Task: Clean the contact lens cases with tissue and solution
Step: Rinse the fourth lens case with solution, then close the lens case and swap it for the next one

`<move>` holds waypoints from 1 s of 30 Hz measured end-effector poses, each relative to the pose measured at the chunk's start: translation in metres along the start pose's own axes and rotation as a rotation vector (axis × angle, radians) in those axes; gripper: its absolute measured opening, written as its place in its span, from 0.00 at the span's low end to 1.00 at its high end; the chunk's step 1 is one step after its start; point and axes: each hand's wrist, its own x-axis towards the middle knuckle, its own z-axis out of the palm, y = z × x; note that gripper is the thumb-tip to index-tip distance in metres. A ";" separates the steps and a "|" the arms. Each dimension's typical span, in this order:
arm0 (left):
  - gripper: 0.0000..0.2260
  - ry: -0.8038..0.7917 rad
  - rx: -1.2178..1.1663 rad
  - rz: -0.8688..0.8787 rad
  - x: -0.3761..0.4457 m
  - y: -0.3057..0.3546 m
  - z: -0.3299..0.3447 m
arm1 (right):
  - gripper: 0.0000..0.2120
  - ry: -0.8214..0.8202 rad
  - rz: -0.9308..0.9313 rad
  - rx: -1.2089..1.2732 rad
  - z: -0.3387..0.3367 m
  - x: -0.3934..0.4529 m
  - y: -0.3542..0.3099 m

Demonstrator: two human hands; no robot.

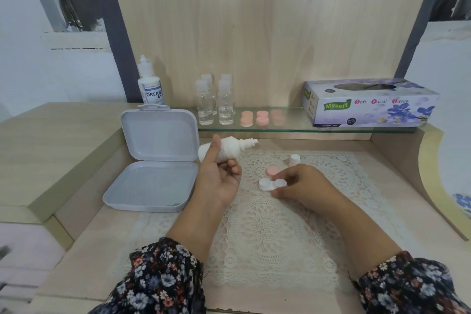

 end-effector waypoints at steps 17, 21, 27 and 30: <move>0.24 -0.018 0.043 -0.033 0.005 -0.002 -0.003 | 0.05 0.355 -0.019 0.262 -0.023 0.003 0.000; 0.28 -0.019 0.034 -0.057 0.007 -0.003 -0.004 | 0.13 0.448 -0.092 -0.061 -0.015 0.016 0.018; 0.26 -0.010 0.011 -0.061 0.008 -0.003 -0.005 | 0.18 0.280 -0.145 -0.465 -0.006 0.026 0.023; 0.26 -0.006 0.017 -0.060 0.009 -0.003 -0.006 | 0.15 0.357 -0.170 -0.325 -0.005 0.028 0.028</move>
